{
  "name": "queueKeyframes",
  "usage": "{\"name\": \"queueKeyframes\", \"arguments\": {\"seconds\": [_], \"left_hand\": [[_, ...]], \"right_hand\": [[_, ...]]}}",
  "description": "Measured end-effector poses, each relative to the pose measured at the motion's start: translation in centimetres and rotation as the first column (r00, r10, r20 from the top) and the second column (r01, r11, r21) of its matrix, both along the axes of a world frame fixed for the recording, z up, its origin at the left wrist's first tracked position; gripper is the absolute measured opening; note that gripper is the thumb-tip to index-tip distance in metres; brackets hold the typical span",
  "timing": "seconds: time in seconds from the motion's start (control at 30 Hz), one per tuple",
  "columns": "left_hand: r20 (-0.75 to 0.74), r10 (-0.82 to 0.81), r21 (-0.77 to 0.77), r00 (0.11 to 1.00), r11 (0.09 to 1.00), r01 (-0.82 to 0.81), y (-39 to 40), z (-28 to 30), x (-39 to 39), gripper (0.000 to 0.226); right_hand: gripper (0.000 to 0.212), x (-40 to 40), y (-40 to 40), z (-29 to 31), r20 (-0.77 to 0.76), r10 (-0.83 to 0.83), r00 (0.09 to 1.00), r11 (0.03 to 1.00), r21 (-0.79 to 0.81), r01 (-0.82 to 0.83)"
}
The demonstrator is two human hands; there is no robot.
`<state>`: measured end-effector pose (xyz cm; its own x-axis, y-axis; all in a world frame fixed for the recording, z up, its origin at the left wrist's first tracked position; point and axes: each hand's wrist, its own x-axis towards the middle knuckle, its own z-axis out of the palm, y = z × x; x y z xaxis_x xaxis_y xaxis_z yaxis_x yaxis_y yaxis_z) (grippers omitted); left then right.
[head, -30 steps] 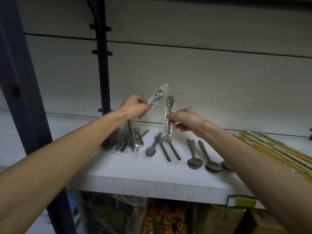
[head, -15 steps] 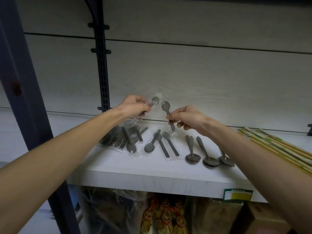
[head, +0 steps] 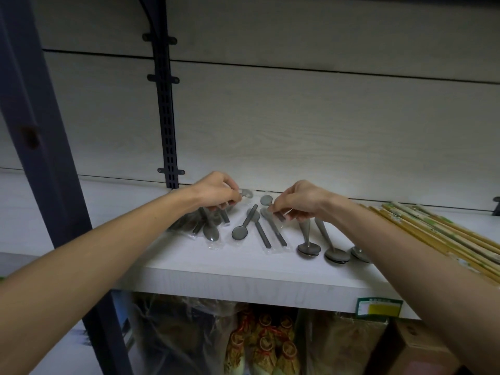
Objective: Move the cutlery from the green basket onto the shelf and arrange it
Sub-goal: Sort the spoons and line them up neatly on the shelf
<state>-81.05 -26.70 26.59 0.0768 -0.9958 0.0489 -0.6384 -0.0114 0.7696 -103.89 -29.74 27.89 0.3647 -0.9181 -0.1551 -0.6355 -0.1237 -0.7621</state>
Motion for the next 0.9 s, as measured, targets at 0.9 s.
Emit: {"name": "queueKeyframes", "arguments": {"seconds": [0.9], "left_hand": [[0.276,-0.07,0.131,0.959,0.991,0.035,0.6,1.0,-1.1,0.015]], "right_hand": [[0.024,4.5,1.2,-0.5,-0.445,-0.046,0.894,0.985,-0.172,-0.034]]}}
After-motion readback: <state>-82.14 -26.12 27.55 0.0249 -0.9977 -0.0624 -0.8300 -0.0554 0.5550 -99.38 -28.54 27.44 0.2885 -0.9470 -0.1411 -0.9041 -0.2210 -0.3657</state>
